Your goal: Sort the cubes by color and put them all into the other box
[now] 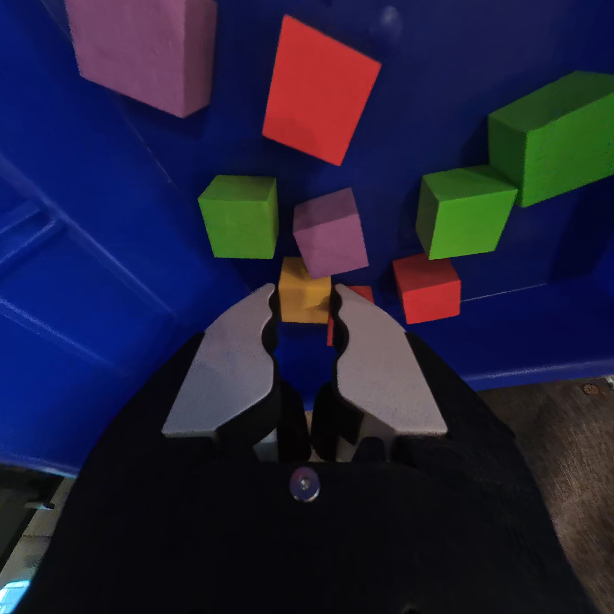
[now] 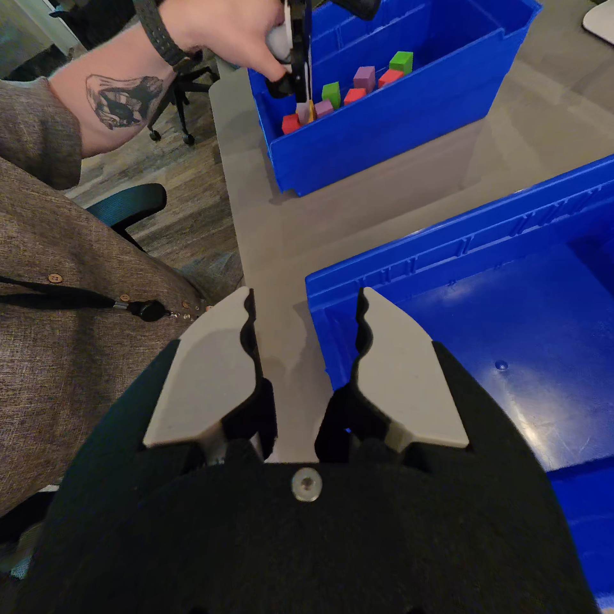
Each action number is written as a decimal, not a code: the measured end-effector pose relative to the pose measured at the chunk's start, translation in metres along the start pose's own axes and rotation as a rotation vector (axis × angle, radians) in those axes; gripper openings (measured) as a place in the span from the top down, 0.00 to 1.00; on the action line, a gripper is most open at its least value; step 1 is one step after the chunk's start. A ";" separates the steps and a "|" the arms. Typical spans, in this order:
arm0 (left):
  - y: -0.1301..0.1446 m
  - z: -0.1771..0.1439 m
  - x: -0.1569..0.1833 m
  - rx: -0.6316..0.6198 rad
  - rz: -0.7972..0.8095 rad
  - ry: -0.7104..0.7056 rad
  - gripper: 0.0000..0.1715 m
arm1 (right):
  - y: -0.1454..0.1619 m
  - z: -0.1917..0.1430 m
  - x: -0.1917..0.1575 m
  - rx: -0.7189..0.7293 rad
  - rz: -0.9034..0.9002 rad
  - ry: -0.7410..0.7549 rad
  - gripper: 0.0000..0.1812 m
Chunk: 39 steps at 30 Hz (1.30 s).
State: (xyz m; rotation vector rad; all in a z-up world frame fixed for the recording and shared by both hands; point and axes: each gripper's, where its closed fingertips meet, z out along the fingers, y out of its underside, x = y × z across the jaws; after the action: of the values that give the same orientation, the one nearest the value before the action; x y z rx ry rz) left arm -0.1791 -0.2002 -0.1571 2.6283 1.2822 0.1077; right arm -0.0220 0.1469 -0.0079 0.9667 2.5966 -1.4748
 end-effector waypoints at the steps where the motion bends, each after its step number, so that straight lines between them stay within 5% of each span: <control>1: -0.001 0.000 0.000 0.006 -0.004 0.011 0.83 | 0.000 -0.001 -0.001 0.001 0.000 0.001 0.68; 5: -0.005 -0.011 0.009 0.079 0.008 0.083 0.83 | -0.004 -0.004 -0.005 0.017 -0.034 0.027 0.69; 10: -0.010 -0.068 0.042 0.368 0.040 0.369 0.83 | -0.032 0.006 -0.012 0.184 -0.178 0.120 0.71; 15: 0.006 -0.143 0.111 0.639 0.224 0.889 0.84 | -0.065 0.041 -0.027 0.324 -0.367 0.198 0.72; 21: 0.040 -0.189 0.178 0.646 0.439 1.341 0.84 | -0.103 0.087 -0.064 0.365 -0.625 0.253 0.73; 27: 0.056 -0.197 0.214 0.568 0.565 1.456 0.83 | -0.116 0.118 -0.087 0.313 -0.751 0.248 0.74; 39: 0.054 -0.199 0.230 0.566 0.615 1.527 0.83 | -0.119 0.123 -0.092 0.278 -0.793 0.285 0.84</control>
State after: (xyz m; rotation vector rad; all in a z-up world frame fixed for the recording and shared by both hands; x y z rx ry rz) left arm -0.0267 -0.0196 0.0424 3.1899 0.5547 2.4929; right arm -0.0435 -0.0393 0.0430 0.1044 3.2552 -2.0031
